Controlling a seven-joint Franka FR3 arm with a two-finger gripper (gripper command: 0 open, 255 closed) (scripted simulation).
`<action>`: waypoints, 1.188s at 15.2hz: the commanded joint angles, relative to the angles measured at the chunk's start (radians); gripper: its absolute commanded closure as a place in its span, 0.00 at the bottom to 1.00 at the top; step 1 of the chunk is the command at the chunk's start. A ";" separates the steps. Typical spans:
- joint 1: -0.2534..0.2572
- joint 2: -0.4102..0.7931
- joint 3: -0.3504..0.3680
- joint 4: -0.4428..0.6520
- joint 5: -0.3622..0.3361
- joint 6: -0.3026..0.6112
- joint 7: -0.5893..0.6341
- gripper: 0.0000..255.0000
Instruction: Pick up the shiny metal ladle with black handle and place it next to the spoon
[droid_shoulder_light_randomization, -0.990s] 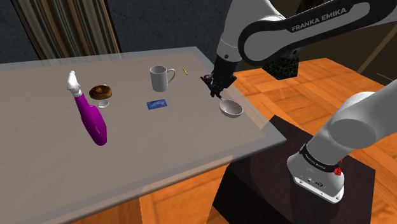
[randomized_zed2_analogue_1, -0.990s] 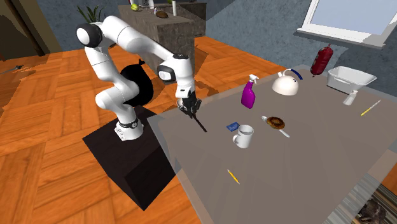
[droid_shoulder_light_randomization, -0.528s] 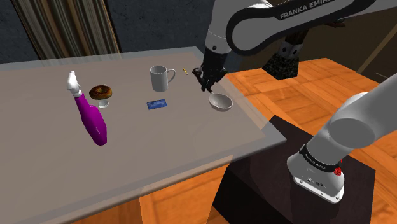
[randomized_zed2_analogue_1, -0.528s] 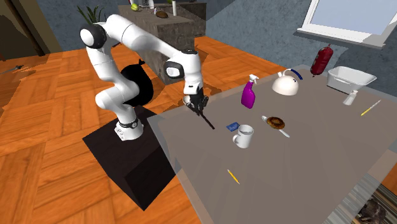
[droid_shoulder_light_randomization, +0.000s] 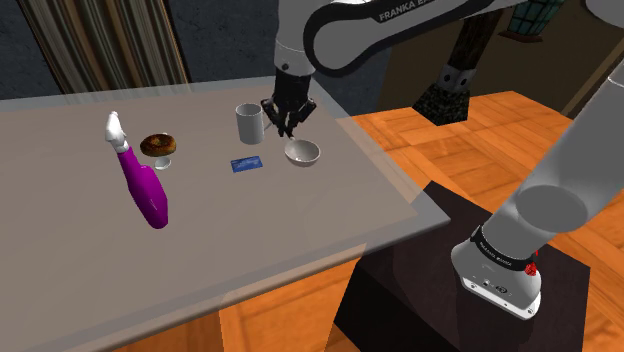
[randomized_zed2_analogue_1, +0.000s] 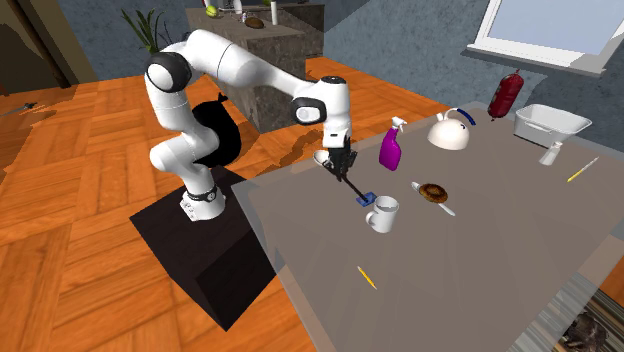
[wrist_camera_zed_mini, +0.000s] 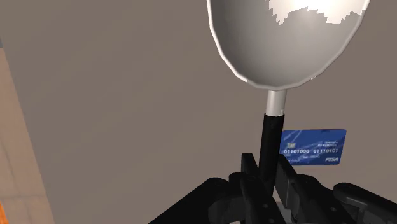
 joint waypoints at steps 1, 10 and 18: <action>0.023 0.104 0.009 0.108 -0.072 -0.023 0.059 1.00; 0.152 0.401 -0.026 0.471 -0.232 -0.134 0.156 1.00; 0.154 0.433 -0.039 0.408 -0.257 -0.044 0.175 1.00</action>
